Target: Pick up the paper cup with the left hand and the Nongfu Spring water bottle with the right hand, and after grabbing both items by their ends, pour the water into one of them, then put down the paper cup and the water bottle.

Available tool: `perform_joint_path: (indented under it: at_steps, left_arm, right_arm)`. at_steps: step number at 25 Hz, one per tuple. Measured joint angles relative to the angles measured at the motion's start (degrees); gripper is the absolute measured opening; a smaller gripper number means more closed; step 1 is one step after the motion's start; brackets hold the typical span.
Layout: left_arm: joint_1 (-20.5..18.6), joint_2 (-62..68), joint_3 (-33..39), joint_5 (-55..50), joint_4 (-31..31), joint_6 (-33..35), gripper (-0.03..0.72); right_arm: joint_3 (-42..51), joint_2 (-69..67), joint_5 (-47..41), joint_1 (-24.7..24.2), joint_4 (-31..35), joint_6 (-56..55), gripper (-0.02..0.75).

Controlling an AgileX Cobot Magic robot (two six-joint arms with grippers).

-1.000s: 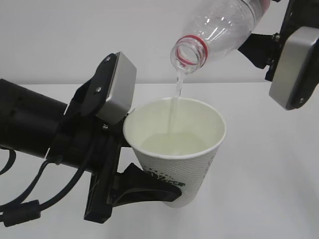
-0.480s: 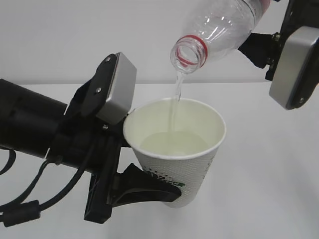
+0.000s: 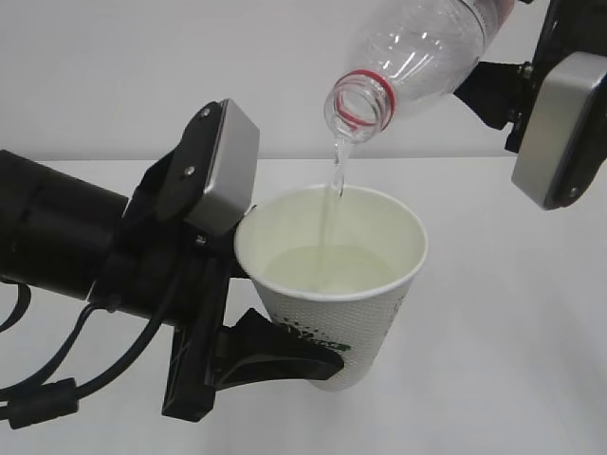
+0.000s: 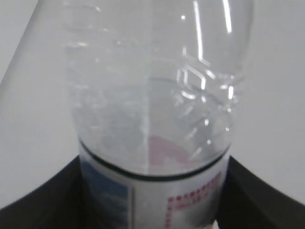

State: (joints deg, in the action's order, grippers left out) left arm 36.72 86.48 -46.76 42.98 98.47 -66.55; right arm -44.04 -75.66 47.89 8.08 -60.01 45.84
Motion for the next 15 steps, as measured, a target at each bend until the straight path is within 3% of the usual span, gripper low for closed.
perform_joint_path:
  at_steps: [15]
  left_arm:
    - [0.00, 0.00, 0.00, -0.22, 0.00, 0.00, 0.492]
  right_arm:
    - [0.00, 0.00, 0.00, 0.00, 0.33, 0.03, 0.512]
